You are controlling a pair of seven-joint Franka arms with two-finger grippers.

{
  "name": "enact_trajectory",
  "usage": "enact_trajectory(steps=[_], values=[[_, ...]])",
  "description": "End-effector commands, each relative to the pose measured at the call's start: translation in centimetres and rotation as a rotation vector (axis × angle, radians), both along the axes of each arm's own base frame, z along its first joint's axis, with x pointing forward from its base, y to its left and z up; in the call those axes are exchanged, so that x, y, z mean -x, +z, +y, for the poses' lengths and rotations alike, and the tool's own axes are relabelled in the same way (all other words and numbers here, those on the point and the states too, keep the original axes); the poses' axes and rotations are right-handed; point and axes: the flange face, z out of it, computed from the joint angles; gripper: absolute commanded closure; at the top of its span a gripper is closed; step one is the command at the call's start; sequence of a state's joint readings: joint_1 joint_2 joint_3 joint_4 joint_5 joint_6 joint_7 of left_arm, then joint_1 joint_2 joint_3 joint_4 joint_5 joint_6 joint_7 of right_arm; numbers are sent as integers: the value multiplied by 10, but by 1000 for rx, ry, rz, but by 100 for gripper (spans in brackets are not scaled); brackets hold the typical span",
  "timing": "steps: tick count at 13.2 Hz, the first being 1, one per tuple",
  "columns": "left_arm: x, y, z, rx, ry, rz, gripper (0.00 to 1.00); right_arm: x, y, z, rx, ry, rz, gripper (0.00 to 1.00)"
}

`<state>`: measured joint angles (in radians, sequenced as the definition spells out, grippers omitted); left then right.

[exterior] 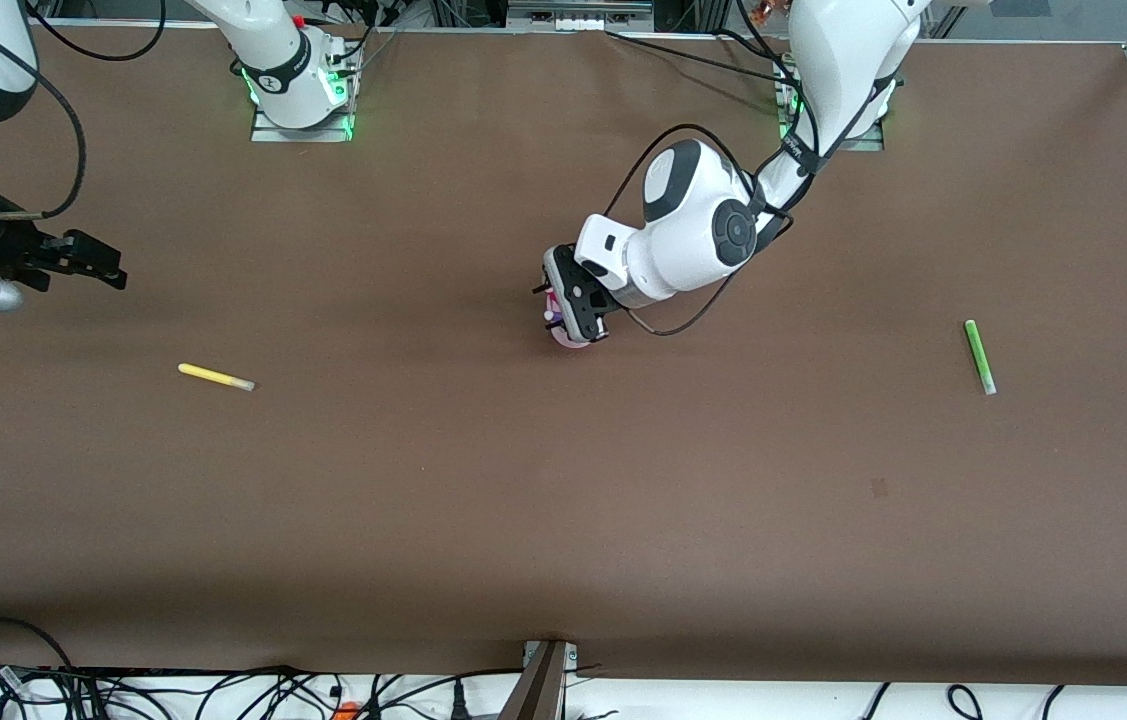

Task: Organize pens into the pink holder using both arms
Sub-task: 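Lower the purple marker into the cup and open the left gripper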

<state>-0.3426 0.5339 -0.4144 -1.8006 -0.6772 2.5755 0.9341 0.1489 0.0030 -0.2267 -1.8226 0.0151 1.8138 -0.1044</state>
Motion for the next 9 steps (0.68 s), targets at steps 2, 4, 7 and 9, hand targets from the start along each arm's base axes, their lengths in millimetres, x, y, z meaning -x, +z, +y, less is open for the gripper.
enact_trajectory(steps=[2, 4, 7, 9], values=[[-15, 30, 37, 3, -10, 31, 0, 5, 13, -7, 12, -20, 6, 0], [-23, 38, 60, -14, -23, 68, 0, 5, 14, -4, 13, -15, 3, 0], [-41, 46, 106, -135, 5, 146, 0, 5, 14, -4, 14, -16, 3, 0], [-43, 72, 132, -271, 92, 205, 0, 5, 13, -5, 14, -18, 3, 0]])
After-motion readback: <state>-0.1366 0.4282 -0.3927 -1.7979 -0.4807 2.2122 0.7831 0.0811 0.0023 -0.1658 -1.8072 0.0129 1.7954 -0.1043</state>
